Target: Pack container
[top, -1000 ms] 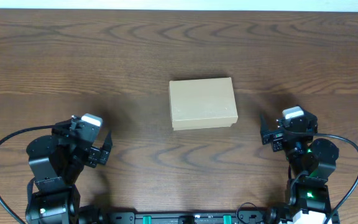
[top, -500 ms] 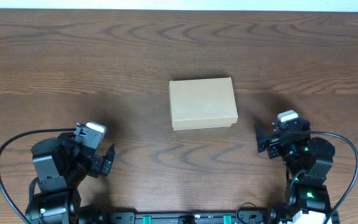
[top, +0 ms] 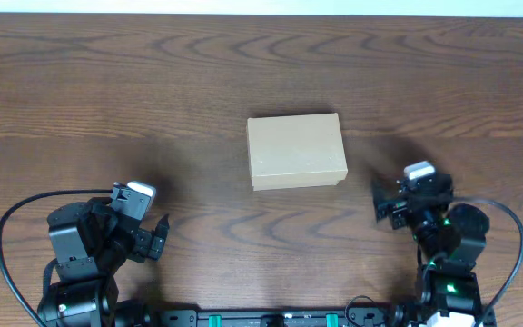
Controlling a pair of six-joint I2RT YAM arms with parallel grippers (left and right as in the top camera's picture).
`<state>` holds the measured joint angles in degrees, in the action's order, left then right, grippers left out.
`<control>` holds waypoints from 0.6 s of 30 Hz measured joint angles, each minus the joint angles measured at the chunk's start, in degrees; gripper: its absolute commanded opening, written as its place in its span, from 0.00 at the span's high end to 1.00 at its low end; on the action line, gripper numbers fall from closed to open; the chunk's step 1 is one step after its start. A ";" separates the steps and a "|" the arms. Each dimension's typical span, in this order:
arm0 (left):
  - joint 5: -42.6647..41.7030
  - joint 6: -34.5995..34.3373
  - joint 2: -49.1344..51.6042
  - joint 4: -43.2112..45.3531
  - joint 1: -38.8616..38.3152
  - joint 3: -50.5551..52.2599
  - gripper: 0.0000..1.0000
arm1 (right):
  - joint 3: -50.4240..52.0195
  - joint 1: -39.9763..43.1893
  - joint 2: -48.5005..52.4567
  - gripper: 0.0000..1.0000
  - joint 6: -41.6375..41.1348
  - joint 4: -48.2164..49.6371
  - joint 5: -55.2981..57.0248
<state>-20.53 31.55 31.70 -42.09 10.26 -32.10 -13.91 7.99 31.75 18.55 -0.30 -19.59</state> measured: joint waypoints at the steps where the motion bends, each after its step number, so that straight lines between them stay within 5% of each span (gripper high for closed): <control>1: -0.02 -0.02 0.00 -0.02 0.00 0.02 0.04 | -0.02 -1.20 -1.46 0.01 0.04 3.02 0.37; 18: -0.02 0.00 0.00 -0.09 0.00 0.04 0.04 | 1.88 -6.19 -22.47 0.01 2.08 2.29 11.17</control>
<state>-20.56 31.55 31.70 -42.17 10.26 -32.05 -12.03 1.80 9.28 20.62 2.00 -8.43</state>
